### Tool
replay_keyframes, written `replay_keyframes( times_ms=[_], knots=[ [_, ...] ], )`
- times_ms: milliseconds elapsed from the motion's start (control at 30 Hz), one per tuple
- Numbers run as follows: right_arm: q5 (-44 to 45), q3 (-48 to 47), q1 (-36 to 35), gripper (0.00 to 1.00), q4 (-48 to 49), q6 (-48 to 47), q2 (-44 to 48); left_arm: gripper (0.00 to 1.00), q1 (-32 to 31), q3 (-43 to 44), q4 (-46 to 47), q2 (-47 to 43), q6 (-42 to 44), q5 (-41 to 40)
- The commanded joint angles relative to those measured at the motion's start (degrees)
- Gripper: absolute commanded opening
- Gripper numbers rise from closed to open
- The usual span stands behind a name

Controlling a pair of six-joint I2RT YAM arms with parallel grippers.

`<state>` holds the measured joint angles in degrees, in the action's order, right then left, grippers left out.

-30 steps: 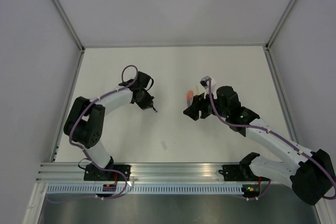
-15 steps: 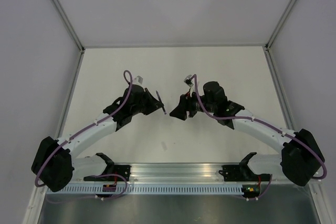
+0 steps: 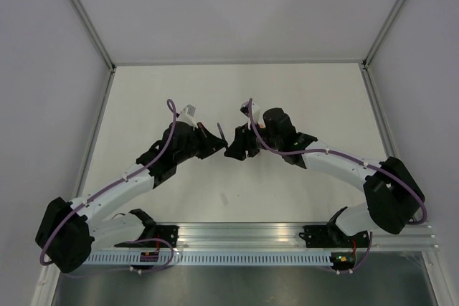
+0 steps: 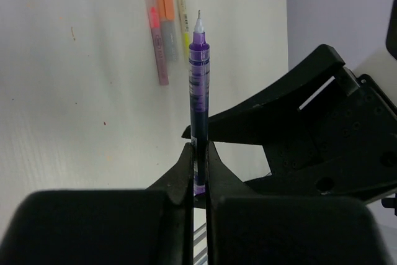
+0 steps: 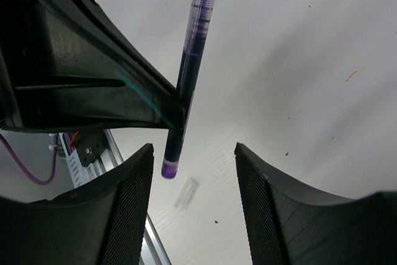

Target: Insert the pens into the pen caps

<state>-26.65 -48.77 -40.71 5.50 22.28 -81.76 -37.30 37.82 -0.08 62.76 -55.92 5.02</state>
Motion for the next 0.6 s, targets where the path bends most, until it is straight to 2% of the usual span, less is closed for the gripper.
replay_keyframes(
  times_ms=[0,233,367,567],
  knots=[
    [-0.50,-3.61,-0.51,0.60,3.03,-0.22,-1.65,0.02,-0.41,-1.35,5.08,-1.41,1.52,1.14],
    [-1.38,-3.61,-1.04,0.50,4.87,0.92,-3.06,0.02,-0.49,-3.55,8.78,-1.24,1.52,1.75],
    [-2.08,-2.73,-1.39,0.33,6.28,1.80,-3.32,0.02,-0.49,-3.63,10.01,-1.59,2.04,1.84],
    [-2.79,-2.03,-1.65,0.31,7.77,3.03,-4.20,0.02,-0.41,-4.25,11.41,-3.26,2.66,2.28]
  ],
)
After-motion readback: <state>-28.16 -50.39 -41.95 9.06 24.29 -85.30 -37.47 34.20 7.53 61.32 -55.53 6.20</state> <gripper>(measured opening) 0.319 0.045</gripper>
